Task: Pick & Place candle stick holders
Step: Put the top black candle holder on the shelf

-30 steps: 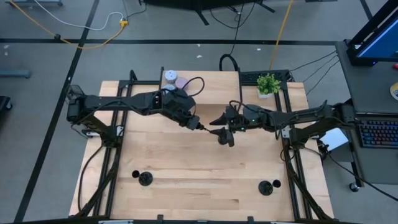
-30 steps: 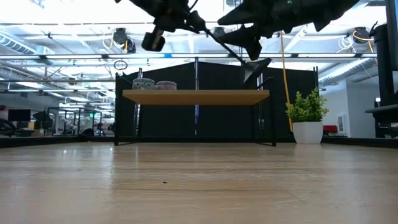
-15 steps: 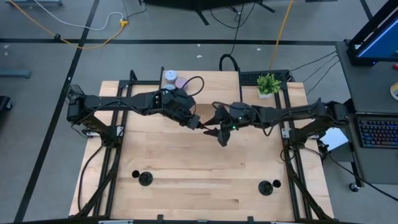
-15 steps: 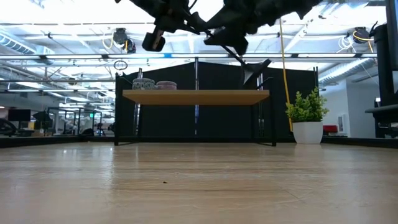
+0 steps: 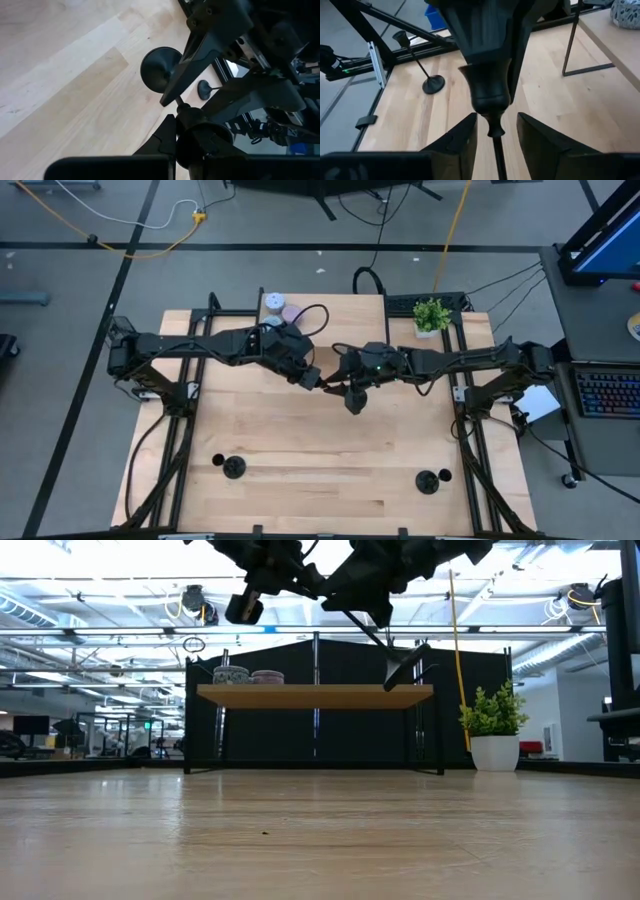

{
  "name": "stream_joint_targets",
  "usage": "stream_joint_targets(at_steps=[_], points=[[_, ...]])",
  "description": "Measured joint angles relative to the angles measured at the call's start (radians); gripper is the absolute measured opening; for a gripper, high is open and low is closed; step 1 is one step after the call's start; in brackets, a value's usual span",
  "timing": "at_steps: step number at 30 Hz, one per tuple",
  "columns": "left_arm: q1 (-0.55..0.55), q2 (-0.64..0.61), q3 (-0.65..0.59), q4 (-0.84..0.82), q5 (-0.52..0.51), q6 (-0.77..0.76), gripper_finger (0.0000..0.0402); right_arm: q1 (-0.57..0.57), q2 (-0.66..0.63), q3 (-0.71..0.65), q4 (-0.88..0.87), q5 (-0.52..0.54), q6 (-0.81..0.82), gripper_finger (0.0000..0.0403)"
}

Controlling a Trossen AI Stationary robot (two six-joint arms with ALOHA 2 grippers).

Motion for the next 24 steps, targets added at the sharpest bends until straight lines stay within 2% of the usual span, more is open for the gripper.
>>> stream_joint_targets(at_steps=[15, 24], points=[[0.000, 0.000, 0.000, -0.013, -0.001, 0.012, 0.0012, 0.000, 0.003, -0.001, 0.004, -0.008, 0.022, 0.0074], [-0.003, 0.000, 0.000, 0.017, 0.005, 0.012, 0.0012, -0.002, 0.046, -0.004, 0.040, -0.029, 0.023, 0.0067]])
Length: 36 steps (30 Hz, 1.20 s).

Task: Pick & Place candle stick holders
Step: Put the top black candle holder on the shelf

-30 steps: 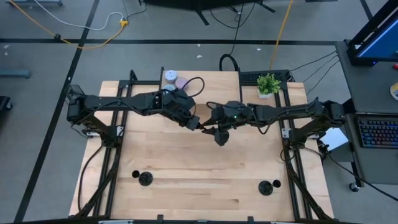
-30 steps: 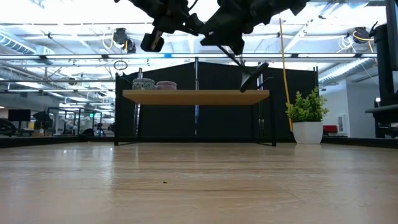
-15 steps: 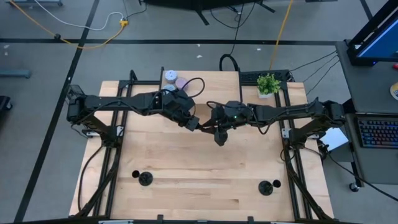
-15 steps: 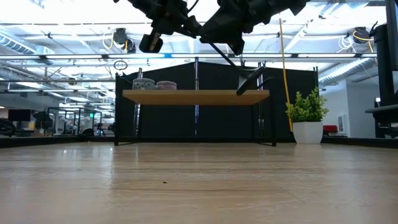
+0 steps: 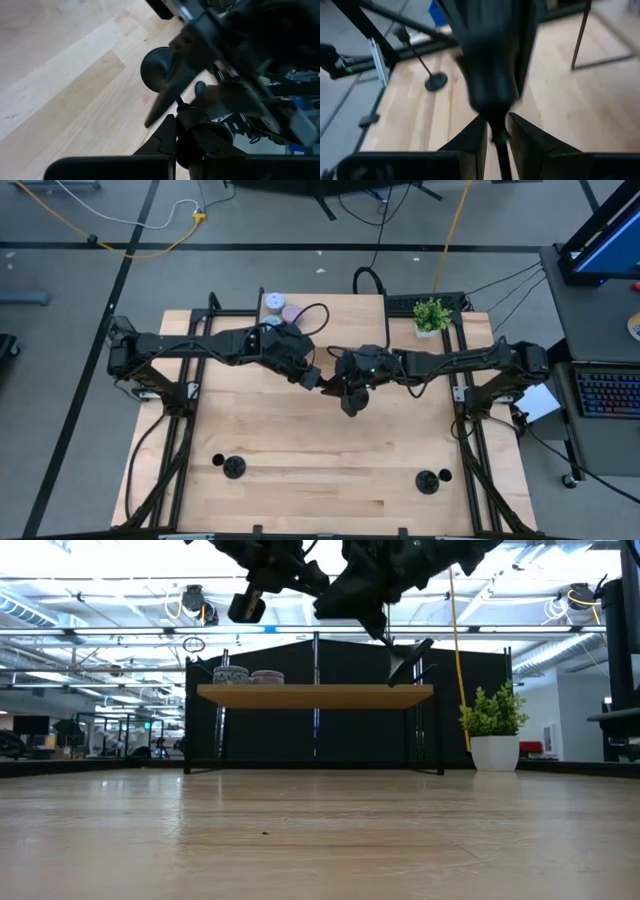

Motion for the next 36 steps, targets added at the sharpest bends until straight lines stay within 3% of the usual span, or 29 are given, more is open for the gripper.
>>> stream_joint_targets(at_steps=[11, 25, 36], points=[[-0.002, -0.002, 0.001, -0.019, 0.001, 0.004, 0.0012, -0.016, -0.009, 0.001, 0.019, -0.027, 0.004, 0.0029], [-0.002, -0.002, 0.001, -0.028, 0.002, 0.012, 0.0014, -0.016, -0.008, 0.001, 0.019, -0.026, 0.006, 0.0023], [-0.002, -0.001, 0.000, -0.007, -0.024, 0.024, 0.0087, -0.018, -0.010, 0.001, 0.019, -0.023, 0.010, 0.0022]])
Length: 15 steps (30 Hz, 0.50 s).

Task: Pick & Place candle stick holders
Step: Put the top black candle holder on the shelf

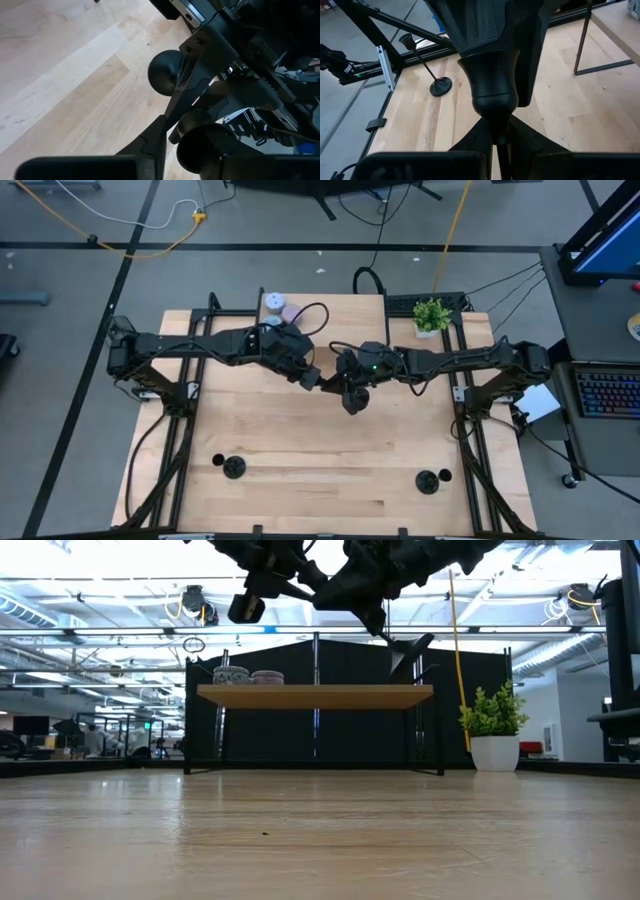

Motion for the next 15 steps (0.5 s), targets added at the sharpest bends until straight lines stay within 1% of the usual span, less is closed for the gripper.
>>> stream_joint_targets(at_steps=[5, 12, 15], points=[[0.002, 0.000, 0.000, 0.003, 0.000, 0.005, 0.0123, 0.000, 0.000, 0.000, -0.009, -0.001, -0.001, 0.0022], [0.009, -0.009, -0.002, 0.004, 0.001, 0.016, 0.0187, 0.000, -0.001, 0.001, -0.011, -0.001, -0.003, 0.0022], [0.021, -0.017, -0.002, 0.002, 0.024, 0.022, 0.0214, 0.000, -0.001, 0.001, -0.014, 0.000, -0.003, 0.0022]])
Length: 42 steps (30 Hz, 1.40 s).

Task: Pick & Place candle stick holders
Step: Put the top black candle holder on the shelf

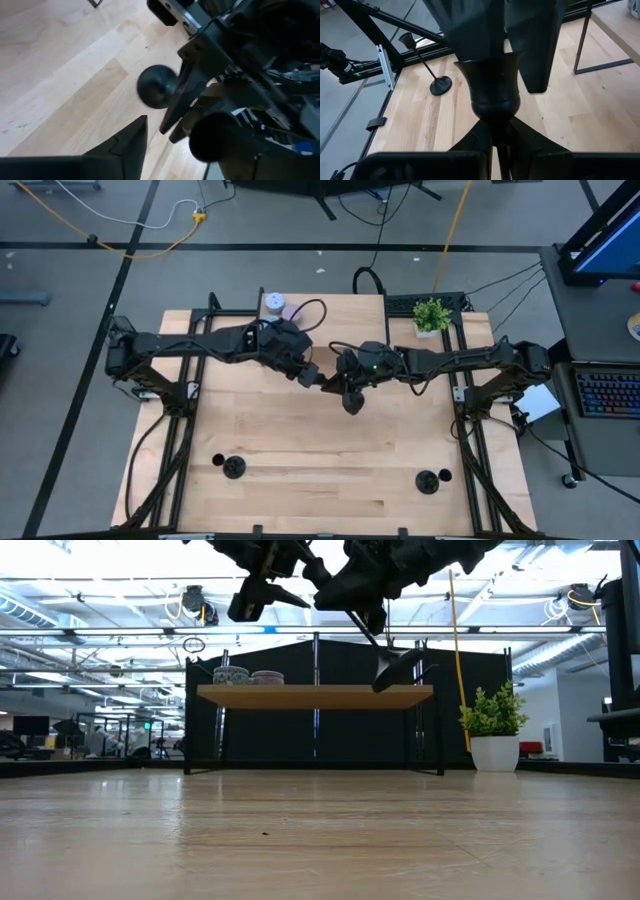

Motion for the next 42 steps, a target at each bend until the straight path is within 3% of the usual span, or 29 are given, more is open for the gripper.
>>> stream_joint_targets(at_steps=[7, 20, 29, 35, 42], points=[[0.038, -0.019, 0.002, -0.022, 0.083, 0.008, 0.0245, 0.000, 0.000, 0.000, -0.004, 0.003, 0.012, 0.0022], [0.089, -0.119, -0.001, -0.207, 0.066, 0.081, 0.0246, -0.009, 0.000, 0.000, -0.002, 0.004, 0.017, 0.0022], [0.074, -0.191, 0.001, -0.506, -0.175, 0.151, 0.0246, -0.056, -0.029, 0.000, 0.027, 0.002, 0.019, 0.0021], [0.053, -0.207, 0.001, -0.606, -0.320, 0.151, 0.0246, -0.123, -0.069, 0.000, 0.107, 0.001, 0.019, 0.0021], [0.051, -0.205, -0.040, -0.610, -0.363, 0.158, 0.0246, -0.258, -0.093, -0.001, 0.219, 0.000, 0.006, 0.0021]])
